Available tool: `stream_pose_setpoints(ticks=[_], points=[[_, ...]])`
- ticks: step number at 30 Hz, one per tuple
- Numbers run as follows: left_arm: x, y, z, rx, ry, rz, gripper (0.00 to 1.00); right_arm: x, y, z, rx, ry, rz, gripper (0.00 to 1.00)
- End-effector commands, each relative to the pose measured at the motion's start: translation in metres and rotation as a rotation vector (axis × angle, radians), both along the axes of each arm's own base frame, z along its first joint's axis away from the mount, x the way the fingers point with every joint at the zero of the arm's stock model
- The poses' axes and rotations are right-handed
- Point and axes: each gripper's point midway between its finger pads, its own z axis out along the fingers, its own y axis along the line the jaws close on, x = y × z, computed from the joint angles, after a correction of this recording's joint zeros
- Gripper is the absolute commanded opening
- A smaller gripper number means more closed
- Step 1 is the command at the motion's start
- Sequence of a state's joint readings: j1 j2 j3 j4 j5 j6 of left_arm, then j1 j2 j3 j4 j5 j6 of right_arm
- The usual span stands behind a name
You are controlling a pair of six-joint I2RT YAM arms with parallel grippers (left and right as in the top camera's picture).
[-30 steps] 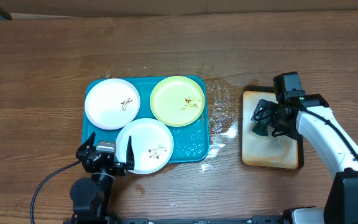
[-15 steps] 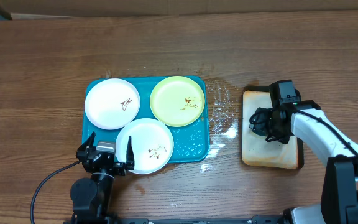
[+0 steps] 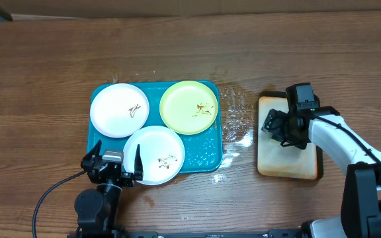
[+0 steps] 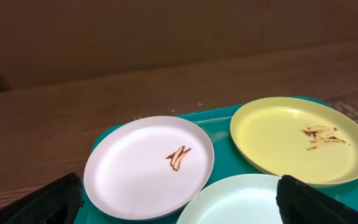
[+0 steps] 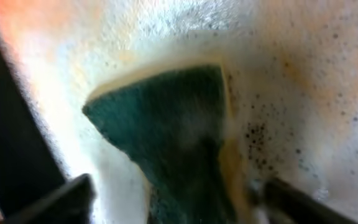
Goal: Clean dirty plates on tray and stack at the side
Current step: 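Grasp the green sponge with the right gripper and lift it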
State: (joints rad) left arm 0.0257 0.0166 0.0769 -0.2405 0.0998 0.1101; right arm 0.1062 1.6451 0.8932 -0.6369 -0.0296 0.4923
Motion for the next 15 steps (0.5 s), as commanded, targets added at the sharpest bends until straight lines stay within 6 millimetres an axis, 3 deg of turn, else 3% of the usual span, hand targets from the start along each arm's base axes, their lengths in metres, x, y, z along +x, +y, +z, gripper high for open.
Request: stream_pose_setpoints(ticks=[1, 3, 5, 6, 15], points=[[0.000, 0.000, 0.001, -0.004, -0.008, 0.002, 1.00, 0.003, 0.001, 0.001, -0.002, -0.010, 0.022, 1.00], [0.000, 0.000, 0.001, -0.004, -0.008, 0.002, 1.00, 0.004, 0.001, 0.001, -0.003, -0.012, 0.022, 1.00], [0.000, 0.000, 0.001, -0.004, -0.008, 0.002, 1.00, 0.006, -0.001, 0.002, -0.006, -0.020, 0.018, 0.70], [0.000, 0.000, 0.001, -0.004, -0.008, 0.002, 1.00, 0.007, -0.001, 0.002, -0.007, -0.027, 0.018, 0.66], [0.000, 0.000, 0.001, -0.004, -0.007, 0.002, 1.00, 0.023, 0.000, 0.007, -0.005, -0.094, 0.016, 0.60]])
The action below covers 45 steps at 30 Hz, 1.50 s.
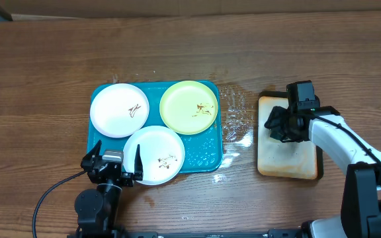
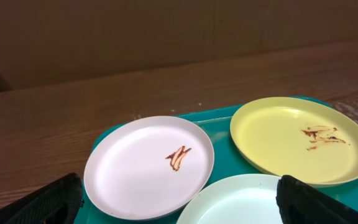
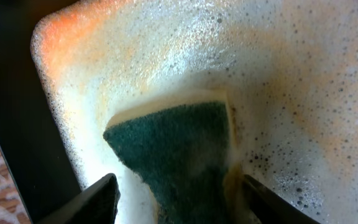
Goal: Clean dirty plates on tray and stack at the side
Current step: 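Grasp the green sponge with the right gripper and lift it, then reach the left gripper to the yellow plate rim and grip it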
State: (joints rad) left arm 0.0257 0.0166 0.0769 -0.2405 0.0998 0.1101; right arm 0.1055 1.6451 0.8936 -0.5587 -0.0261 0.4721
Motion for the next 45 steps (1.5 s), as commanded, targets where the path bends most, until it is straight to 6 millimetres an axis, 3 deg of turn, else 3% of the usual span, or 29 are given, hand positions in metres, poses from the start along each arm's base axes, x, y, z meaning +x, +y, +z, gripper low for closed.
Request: stream_pose_setpoints(ticks=[1, 5, 8, 14, 16, 19, 25, 28, 35, 41, 45], points=[[0.000, 0.000, 0.001, -0.004, -0.007, 0.002, 1.00, 0.005, -0.002, 0.001, -0.007, -0.015, -0.003, 0.51], [0.000, 0.000, 0.001, -0.004, -0.008, 0.002, 1.00, 0.004, -0.004, 0.001, -0.022, -0.014, -0.008, 0.32], [0.000, 0.000, 0.001, -0.004, -0.008, 0.002, 1.00, 0.002, -0.005, -0.001, -0.024, -0.001, -0.008, 0.04], [0.000, 0.000, 0.001, -0.004, -0.009, 0.002, 1.00, -0.006, -0.005, -0.009, -0.029, 0.044, -0.006, 0.04], [0.000, 0.000, 0.002, -0.004, -0.010, 0.002, 1.00, -0.006, -0.008, -0.002, -0.035, 0.052, -0.007, 0.04], [0.000, -0.001, 0.004, -0.005, -0.020, -0.001, 1.00, 0.000, -0.014, 0.020, -0.065, 0.051, -0.019, 0.04], [0.000, -0.001, 0.002, -0.005, -0.012, -0.001, 1.00, 0.021, -0.017, 0.083, -0.090, -0.006, -0.009, 0.04], [0.000, -0.001, 0.002, -0.015, -0.011, 0.000, 1.00, 0.026, -0.016, 0.103, -0.086, -0.016, -0.021, 0.04], [0.000, 0.001, 0.002, -0.070, -0.005, 0.020, 1.00, 0.019, -0.017, 0.101, -0.082, 0.016, -0.040, 0.04], [-0.001, 0.008, 0.027, -0.129, -0.035, 0.070, 1.00, 0.017, -0.017, 0.100, -0.083, 0.027, -0.039, 0.04], [0.003, 0.008, 0.035, -0.147, 0.052, 0.082, 1.00, 0.014, -0.017, 0.099, -0.084, 0.039, -0.038, 0.04]])
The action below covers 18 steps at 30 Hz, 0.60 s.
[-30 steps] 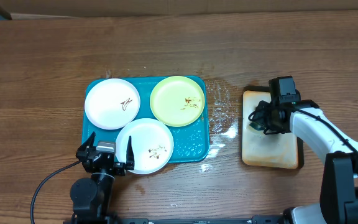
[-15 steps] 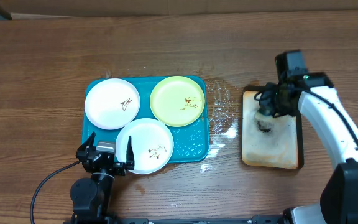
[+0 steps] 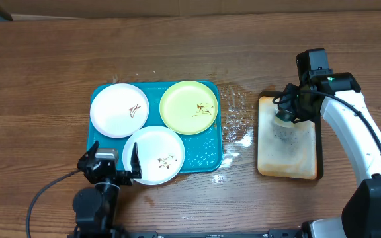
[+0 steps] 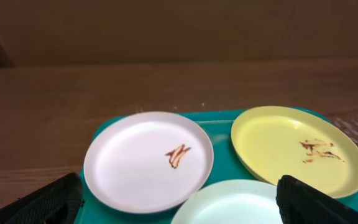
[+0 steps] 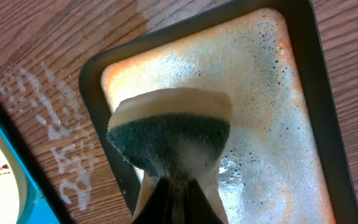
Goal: Clean dirty plates on tray and stack at the side
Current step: 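Reach the left gripper to the yellow plate rim and grip it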
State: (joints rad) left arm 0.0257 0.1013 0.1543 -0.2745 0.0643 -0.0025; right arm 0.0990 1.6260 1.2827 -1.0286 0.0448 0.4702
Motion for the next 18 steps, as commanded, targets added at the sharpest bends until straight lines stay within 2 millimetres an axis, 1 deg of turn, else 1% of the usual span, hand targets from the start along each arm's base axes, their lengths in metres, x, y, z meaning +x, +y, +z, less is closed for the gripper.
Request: stream_pose_setpoints(ticks=[1, 3, 6, 9, 10, 14, 15, 18], points=[[0.005, 0.002, 0.024, -0.051, 0.034, 0.028, 1.00, -0.001, -0.004, 0.005, -0.011, -0.008, -0.012, 0.04], [0.012, 0.002, 0.022, -0.092, 0.115, 0.041, 1.00, -0.003, -0.004, 0.005, -0.012, 0.002, -0.012, 0.04], [0.027, 0.003, 0.021, -0.201, 0.241, 0.084, 1.00, -0.005, -0.005, 0.004, -0.014, 0.011, -0.007, 0.04], [0.042, 0.000, 0.017, -0.306, 0.415, 0.130, 1.00, -0.007, -0.005, 0.004, -0.015, 0.017, -0.003, 0.04], [0.046, -0.004, 0.015, -0.321, 0.465, 0.118, 1.00, -0.007, -0.004, 0.004, -0.014, 0.019, -0.001, 0.04], [0.060, -0.039, 0.005, -0.400, 0.681, -0.043, 1.00, -0.008, -0.003, 0.004, -0.009, 0.024, 0.001, 0.04], [0.064, -0.047, -0.001, -0.431, 0.740, -0.075, 1.00, -0.009, -0.003, 0.003, -0.009, 0.027, 0.001, 0.04], [0.071, -0.060, -0.018, -0.489, 0.826, -0.130, 1.00, -0.010, -0.003, 0.003, -0.011, 0.032, 0.015, 0.04]])
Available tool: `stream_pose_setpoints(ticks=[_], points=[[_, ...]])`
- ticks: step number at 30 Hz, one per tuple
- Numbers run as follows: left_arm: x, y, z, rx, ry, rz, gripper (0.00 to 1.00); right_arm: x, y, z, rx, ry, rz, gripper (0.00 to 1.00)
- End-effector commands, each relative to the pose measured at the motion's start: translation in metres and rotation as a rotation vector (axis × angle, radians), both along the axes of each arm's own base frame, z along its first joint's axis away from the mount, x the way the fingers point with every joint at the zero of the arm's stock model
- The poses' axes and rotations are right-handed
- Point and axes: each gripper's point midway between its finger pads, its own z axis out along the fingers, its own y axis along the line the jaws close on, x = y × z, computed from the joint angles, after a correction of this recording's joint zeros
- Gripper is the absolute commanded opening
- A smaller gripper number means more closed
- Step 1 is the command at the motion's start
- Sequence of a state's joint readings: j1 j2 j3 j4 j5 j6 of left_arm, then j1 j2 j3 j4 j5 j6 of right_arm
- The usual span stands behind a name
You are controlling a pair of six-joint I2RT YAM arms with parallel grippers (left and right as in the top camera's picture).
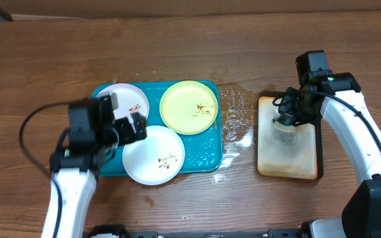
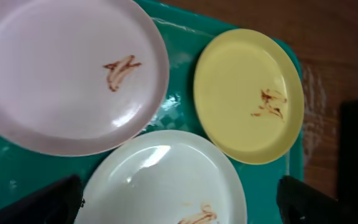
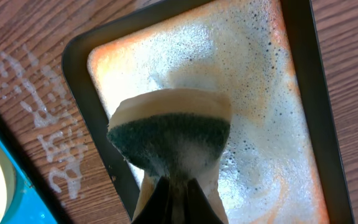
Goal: Clean dirty plates on tray and stack at the side
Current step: 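Reach the left gripper to the yellow plate rim and grip it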
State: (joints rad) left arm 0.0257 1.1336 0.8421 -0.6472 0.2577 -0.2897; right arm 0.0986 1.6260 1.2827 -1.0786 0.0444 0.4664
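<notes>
Three smeared plates lie on the teal tray (image 1: 207,158): a pink-white plate (image 1: 135,100) at the back left, a yellow plate (image 1: 189,107) at the back right, and a white plate (image 1: 154,155) in front. My left gripper (image 1: 126,125) hangs open over the tray's left side, between the pink-white plate (image 2: 67,74) and the white plate (image 2: 166,180). Nothing is between its jaws. My right gripper (image 1: 286,118) is shut on a foamy green-and-yellow sponge (image 3: 169,134). It holds the sponge above the soapy pan (image 3: 253,112).
The dark pan of suds (image 1: 290,155) sits on the table to the right of the tray. Wet foam streaks (image 1: 237,116) mark the wood between them. Cardboard boxes run along the far edge.
My left gripper, still open, has moved from the table's front edge to above the tray's left side and now looks down on the plates. The right gripper with the sponge has barely shifted.
My right gripper first stood low in the suds with its jaws open around the sponge, and was the same half a second later. Then it held the sponge above the pan, as it does now. The left gripper stayed open at the front edge and is now over the tray.
</notes>
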Motion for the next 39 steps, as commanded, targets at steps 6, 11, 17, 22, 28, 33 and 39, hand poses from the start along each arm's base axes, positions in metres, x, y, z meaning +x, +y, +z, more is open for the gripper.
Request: stream_pose_setpoints(ticks=[6, 11, 17, 22, 28, 33, 39], points=[[0.012, -0.049, -0.030, -0.273, 0.152, -0.149, 1.00, 0.001, -0.001, 0.006, -0.002, -0.014, 0.021, 0.04], [0.012, -0.051, -0.036, -0.255, 0.163, -0.180, 0.96, 0.001, -0.001, 0.006, -0.002, -0.013, 0.021, 0.04], [0.026, -0.024, -0.011, -0.074, 0.177, -0.101, 0.84, 0.001, -0.001, 0.006, -0.002, -0.013, 0.021, 0.04], [0.056, -0.020, 0.036, 0.034, 0.109, -0.109, 0.58, 0.001, -0.001, 0.006, -0.002, -0.014, 0.021, 0.04], [0.077, -0.028, 0.023, 0.035, 0.192, -0.130, 0.25, -0.003, -0.001, 0.005, -0.004, 0.001, 0.022, 0.04], [0.075, -0.047, -0.041, 0.056, 0.370, -0.212, 0.16, -0.007, -0.002, 0.004, -0.009, 0.019, 0.043, 0.04], [0.076, -0.075, -0.076, 0.109, 0.416, -0.300, 0.48, -0.009, -0.002, 0.004, -0.010, 0.027, 0.044, 0.04]])
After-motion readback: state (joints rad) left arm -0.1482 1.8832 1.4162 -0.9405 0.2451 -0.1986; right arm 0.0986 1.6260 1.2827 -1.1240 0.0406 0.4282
